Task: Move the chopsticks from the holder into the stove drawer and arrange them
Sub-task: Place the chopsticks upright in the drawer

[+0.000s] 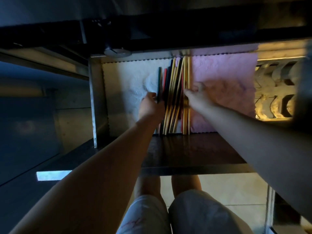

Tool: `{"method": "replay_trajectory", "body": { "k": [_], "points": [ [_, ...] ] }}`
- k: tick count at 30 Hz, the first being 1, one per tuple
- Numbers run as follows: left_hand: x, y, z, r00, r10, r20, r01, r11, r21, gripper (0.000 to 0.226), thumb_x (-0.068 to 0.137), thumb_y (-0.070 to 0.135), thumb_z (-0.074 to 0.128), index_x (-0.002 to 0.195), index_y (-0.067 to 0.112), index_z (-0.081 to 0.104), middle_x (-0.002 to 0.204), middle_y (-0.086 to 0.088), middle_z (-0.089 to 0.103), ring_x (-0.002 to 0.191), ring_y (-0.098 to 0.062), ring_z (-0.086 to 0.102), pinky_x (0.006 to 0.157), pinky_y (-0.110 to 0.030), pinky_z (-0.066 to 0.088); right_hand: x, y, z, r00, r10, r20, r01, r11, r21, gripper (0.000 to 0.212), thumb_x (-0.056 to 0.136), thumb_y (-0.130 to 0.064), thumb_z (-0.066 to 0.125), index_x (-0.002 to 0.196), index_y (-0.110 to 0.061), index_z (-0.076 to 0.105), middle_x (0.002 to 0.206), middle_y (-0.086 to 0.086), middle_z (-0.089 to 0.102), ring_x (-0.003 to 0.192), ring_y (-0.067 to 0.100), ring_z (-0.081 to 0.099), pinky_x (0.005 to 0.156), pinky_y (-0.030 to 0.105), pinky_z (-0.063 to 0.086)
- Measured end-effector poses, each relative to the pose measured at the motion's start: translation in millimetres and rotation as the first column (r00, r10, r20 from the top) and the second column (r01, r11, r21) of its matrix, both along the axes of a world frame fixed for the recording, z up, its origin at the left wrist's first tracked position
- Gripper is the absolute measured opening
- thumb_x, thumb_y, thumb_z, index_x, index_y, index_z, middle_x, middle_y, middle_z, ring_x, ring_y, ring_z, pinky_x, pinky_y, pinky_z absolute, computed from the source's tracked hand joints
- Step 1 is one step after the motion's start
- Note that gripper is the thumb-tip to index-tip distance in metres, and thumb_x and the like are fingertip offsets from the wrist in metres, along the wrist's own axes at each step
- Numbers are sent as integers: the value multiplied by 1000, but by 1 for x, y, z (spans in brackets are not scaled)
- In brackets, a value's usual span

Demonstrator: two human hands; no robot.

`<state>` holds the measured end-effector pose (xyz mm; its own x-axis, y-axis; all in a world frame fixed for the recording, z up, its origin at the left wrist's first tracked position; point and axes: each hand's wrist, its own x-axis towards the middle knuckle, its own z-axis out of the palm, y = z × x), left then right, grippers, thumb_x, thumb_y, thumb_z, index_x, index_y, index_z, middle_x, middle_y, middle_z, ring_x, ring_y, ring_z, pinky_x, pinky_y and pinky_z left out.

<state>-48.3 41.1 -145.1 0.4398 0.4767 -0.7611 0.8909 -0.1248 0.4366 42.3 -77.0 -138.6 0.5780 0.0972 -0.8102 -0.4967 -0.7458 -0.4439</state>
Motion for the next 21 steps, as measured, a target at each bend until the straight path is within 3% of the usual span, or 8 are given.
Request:
{"method": "replay_trajectory", "body": {
  "k": [3, 5, 9, 13, 15, 17, 21],
  "points": [
    [-9, -6, 24, 994, -74, -75, 75, 997, 3, 55, 95, 38, 53, 146, 20, 42, 140, -9, 53, 122, -29, 55, 100, -40, 47, -7, -13, 28, 999, 49, -20, -49, 999, 1, 56, 99, -38, 45, 148, -21, 25, 151, 8, 36, 131, 26, 43, 104, 36, 38],
    [-15, -11, 45, 986, -127, -106, 128, 992, -2, 59, 95, 43, 50, 149, 23, 36, 147, -8, 47, 129, -29, 49, 104, -44, 44, -11, -22, 50, 995, 96, -38, -96, 995, -5, 59, 97, -45, 44, 150, -25, 24, 154, 3, 33, 137, 27, 39, 111, 40, 34],
    [-25, -21, 96, 955, -241, -171, 247, 969, 12, 59, 95, 49, 47, 149, 29, 33, 151, -3, 41, 138, -30, 36, 110, -50, 34, -16, -33, 100, 974, 223, -38, -223, 975, -2, 61, 98, -47, 41, 151, -28, 18, 158, 3, 24, 141, 28, 32, 109, 38, 31],
    [-30, -27, 150, 903, -363, -232, 393, 915, 97, 61, 96, 59, 40, 150, 33, 30, 158, -1, 30, 146, -31, 19, 114, -53, 20, -20, -44, 149, 909, 414, 44, -411, 910, -54, 59, 98, -49, 39, 151, -29, 20, 155, 6, 32, 125, 27, 51, 87, 26, 37],
    [-34, -28, 175, 882, -406, -238, 441, 890, 118, 64, 96, 62, 37, 152, 35, 23, 163, -1, 20, 150, -31, 9, 116, -55, 13, -20, -50, 173, 870, 486, 84, -479, 873, -89, 61, 94, -55, 38, 149, -34, 19, 153, 6, 36, 128, 30, 48, 100, 36, 41],
    [-42, -29, 199, 866, -440, -238, 482, 862, 158, 67, 96, 64, 35, 154, 36, 19, 165, 0, 12, 151, -31, 4, 117, -56, 9, -21, -55, 195, 790, 600, 127, -582, 798, -155, 63, 90, -61, 38, 146, -40, 18, 152, 3, 37, 135, 30, 39, 109, 54, 32],
    [-58, -34, 244, 876, -443, -190, 481, 830, 281, 69, 94, 67, 32, 155, 36, 15, 166, 0, 8, 151, -30, -2, 119, -57, 4, -26, -61, 237, 543, 785, 300, -722, 618, -311, 65, 91, -57, 42, 148, -36, 17, 154, 1, 30, 143, 27, 22, 115, 59, 15]
  ]
}}
